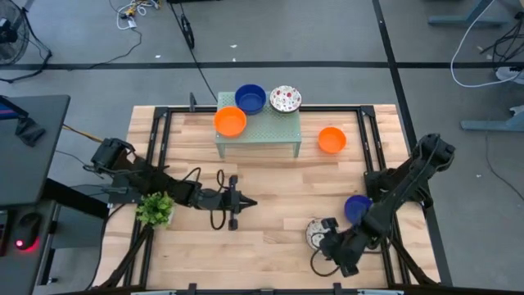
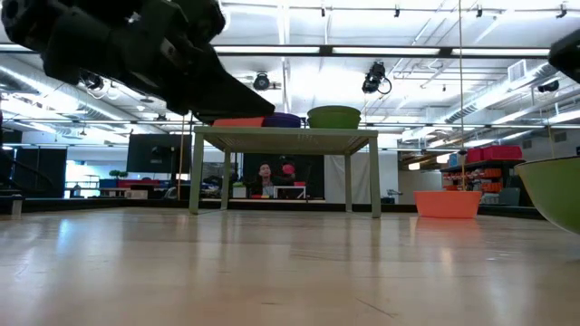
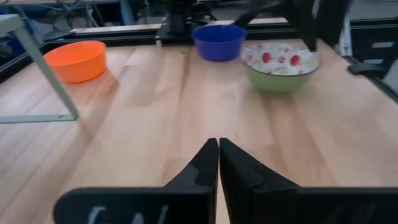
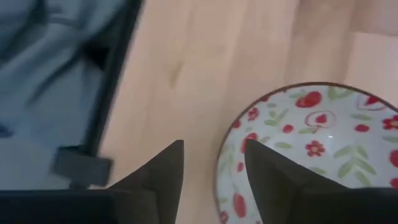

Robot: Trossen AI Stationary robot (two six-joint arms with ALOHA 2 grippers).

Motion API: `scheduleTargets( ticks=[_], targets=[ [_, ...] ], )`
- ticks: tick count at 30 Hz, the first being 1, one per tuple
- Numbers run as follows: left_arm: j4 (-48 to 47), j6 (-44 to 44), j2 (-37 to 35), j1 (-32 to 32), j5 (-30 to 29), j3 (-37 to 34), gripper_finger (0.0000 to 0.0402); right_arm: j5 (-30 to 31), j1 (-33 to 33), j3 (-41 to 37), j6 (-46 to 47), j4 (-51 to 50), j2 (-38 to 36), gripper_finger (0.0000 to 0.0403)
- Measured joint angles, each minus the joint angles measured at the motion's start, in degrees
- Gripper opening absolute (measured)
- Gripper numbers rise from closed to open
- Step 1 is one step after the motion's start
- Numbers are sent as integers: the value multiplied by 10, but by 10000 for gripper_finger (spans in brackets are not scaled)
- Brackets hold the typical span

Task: Pick & Place Mini bowls
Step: Stack the white bowl on the white bowls on the shelf

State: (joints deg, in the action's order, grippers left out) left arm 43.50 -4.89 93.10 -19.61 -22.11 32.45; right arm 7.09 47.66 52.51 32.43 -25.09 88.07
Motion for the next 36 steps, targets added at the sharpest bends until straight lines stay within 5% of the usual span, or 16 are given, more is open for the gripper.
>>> scheduleTargets(
  ticks=[6,13,22,30,36],
  targets=[
    [-13,0,0,15,0,0,16,63,19,0,36,-11,33,158],
    [-19,2,0,25,1,0,16,65,19,0,45,-12,53,129],
    [-32,-9,0,25,7,0,16,77,19,1,35,-20,51,23],
    [-32,-42,0,16,24,0,16,104,11,6,-49,-41,31,13],
    [-31,-53,0,-6,24,0,16,142,-28,81,-188,-137,25,5]
  ],
)
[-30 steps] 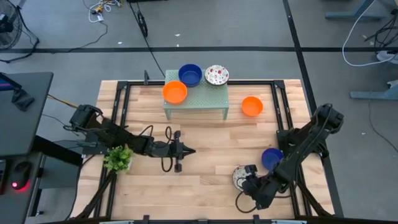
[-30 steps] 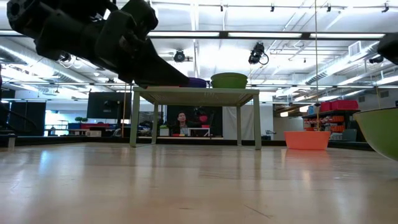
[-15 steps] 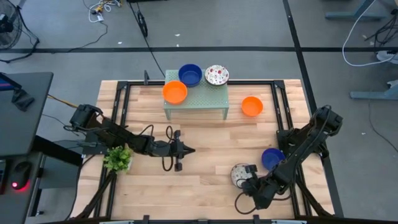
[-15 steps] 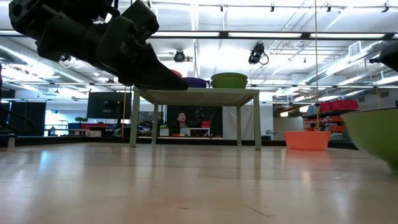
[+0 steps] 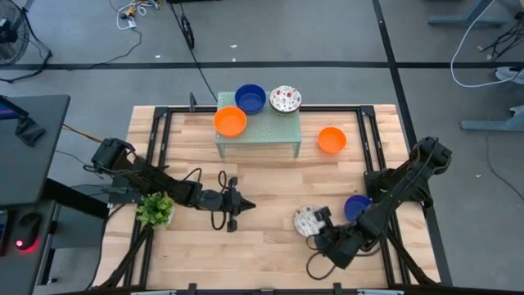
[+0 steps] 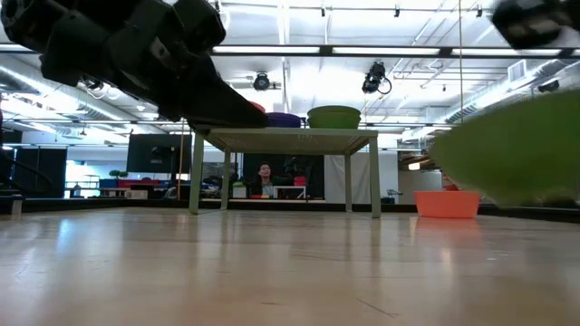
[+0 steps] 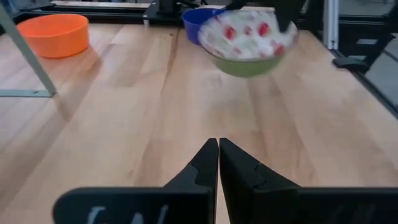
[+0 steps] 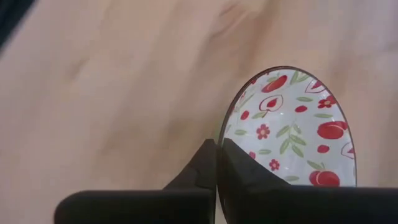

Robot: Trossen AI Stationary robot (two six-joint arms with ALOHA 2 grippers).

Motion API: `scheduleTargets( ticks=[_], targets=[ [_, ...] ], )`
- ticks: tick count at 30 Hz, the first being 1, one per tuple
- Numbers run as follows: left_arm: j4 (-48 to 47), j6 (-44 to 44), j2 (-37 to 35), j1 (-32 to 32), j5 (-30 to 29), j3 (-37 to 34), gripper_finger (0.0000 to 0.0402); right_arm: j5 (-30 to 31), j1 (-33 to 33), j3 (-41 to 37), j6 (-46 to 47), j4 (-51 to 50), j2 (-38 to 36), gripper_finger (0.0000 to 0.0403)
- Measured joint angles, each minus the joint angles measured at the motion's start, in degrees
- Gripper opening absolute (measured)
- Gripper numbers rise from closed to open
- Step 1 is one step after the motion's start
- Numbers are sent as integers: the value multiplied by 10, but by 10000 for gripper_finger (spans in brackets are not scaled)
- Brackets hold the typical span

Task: Pick & Place Mini bowls
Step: Stack the white bowl on the white bowls on the shelf

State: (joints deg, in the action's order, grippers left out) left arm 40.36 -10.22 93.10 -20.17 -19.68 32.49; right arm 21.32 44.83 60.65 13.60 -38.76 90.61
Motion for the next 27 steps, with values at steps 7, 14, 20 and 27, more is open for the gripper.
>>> scheduleTargets(
  ticks=[7,14,20,27],
  targets=[
    [0,-27,0,-23,-5,0,16,85,-89,115,-215,-75,0,2],
    [0,-27,0,-47,-17,0,16,93,-239,173,-427,-75,-61,1],
    [0,-24,0,-59,-18,0,16,25,-448,174,-512,30,-150,1],
    [0,-10,0,-50,-52,0,16,-135,-641,174,-549,97,-124,0]
  ],
)
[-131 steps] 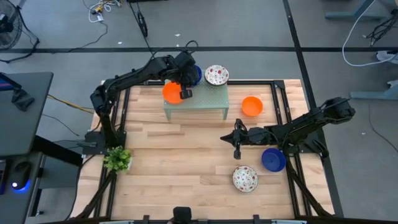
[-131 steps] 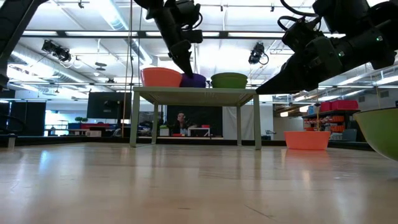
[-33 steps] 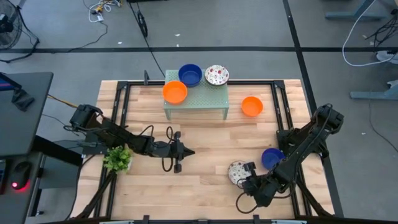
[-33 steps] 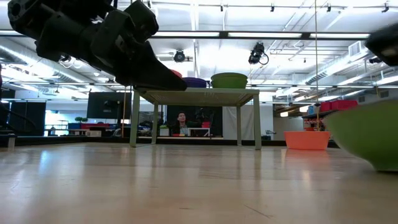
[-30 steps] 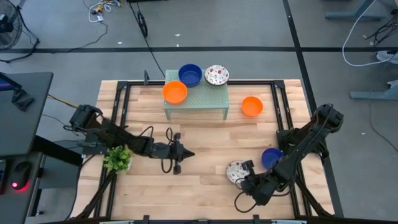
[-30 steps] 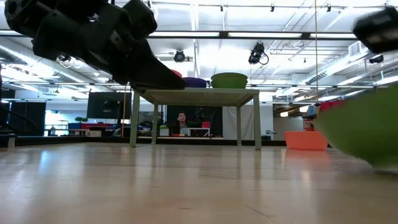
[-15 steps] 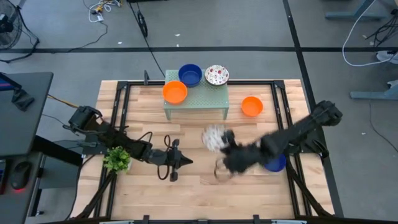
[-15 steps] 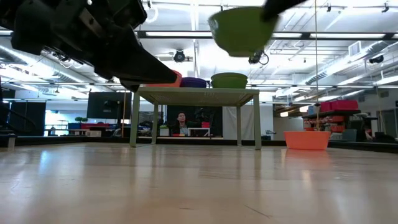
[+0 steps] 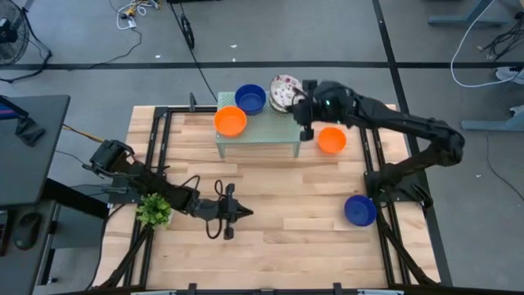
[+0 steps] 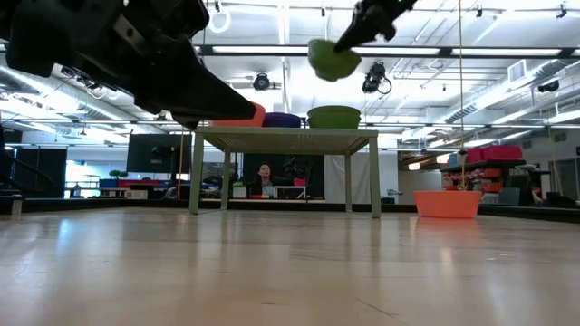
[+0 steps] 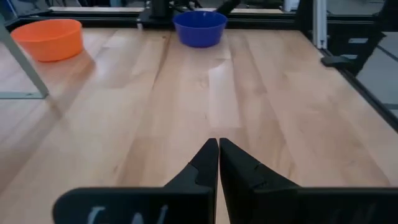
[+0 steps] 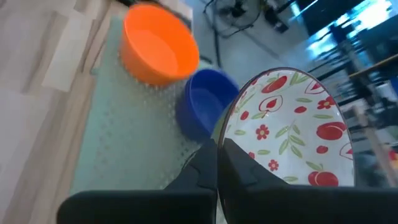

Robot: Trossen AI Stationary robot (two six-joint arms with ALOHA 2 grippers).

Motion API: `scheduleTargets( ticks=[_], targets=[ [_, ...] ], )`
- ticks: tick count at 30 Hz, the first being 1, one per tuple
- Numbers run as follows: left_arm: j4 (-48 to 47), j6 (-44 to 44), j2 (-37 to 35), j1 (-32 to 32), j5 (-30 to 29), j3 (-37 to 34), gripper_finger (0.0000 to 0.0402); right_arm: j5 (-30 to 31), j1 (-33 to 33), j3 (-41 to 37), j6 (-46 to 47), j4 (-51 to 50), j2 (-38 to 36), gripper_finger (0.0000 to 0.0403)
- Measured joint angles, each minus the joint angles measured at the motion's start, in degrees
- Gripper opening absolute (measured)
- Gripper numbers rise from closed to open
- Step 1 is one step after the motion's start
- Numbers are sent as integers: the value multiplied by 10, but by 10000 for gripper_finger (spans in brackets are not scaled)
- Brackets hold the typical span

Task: Pick & Place Mini bowls
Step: Stack the white bowl on the white bowls on the shelf

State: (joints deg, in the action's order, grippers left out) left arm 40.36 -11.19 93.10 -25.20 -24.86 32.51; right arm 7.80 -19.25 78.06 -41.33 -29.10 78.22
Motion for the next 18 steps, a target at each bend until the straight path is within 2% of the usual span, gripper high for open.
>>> scheduleTargets(
  ticks=[6,18],
  targets=[
    [0,7,0,19,0,0,16,-65,-63,-1,-5,-2,43,0],
    [-12,19,0,37,0,0,16,-74,-83,-1,-34,-46,69,2]
  ],
)
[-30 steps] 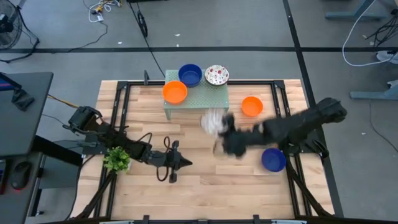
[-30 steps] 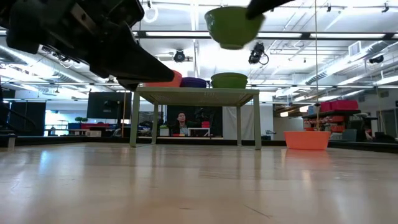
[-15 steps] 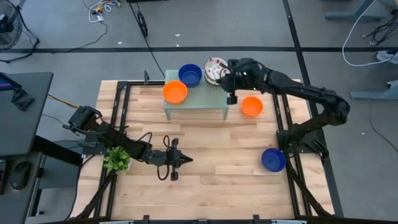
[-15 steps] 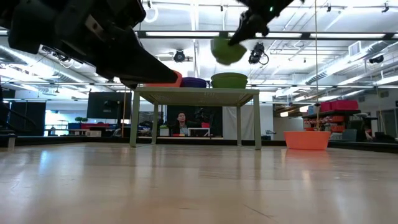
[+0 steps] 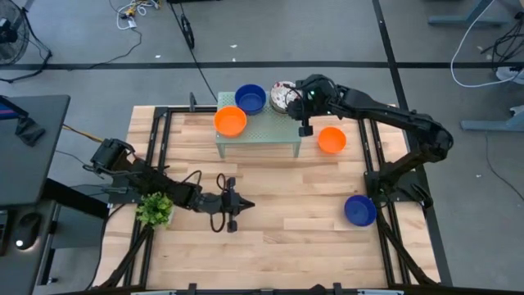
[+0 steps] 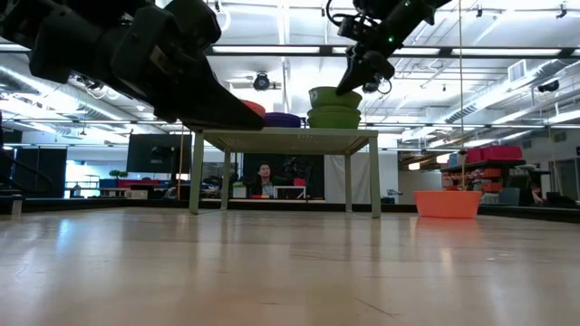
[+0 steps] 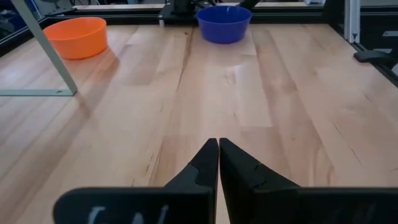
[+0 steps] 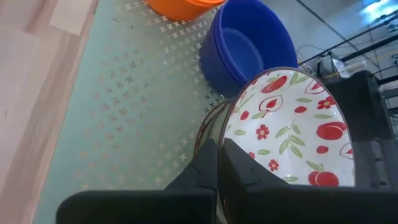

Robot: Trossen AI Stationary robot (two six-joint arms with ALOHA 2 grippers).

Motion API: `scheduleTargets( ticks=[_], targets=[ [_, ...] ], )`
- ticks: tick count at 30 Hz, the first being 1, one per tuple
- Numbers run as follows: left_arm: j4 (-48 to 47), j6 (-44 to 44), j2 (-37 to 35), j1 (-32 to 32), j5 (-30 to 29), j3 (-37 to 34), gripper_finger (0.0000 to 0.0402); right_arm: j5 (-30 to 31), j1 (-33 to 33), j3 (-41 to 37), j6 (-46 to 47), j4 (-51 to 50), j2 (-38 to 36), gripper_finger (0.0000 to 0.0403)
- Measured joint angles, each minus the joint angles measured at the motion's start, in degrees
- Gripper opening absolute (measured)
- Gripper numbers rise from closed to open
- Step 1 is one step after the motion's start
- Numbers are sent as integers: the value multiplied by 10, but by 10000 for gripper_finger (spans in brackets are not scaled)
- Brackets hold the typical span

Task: Pick & Place Mini bowls
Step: Stack the white bowl on the white bowls on the shelf

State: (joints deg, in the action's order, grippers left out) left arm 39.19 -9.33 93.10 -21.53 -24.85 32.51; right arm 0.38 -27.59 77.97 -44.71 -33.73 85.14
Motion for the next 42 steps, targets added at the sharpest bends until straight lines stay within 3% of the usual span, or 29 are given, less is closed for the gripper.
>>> scheduleTargets(
  ticks=[12,42],
  targets=[
    [-1,-1,0,5,0,0,16,-30,-16,0,-10,-6,0,4],
    [-4,-1,0,5,0,0,16,-28,-28,0,-6,10,20,16]
  ],
)
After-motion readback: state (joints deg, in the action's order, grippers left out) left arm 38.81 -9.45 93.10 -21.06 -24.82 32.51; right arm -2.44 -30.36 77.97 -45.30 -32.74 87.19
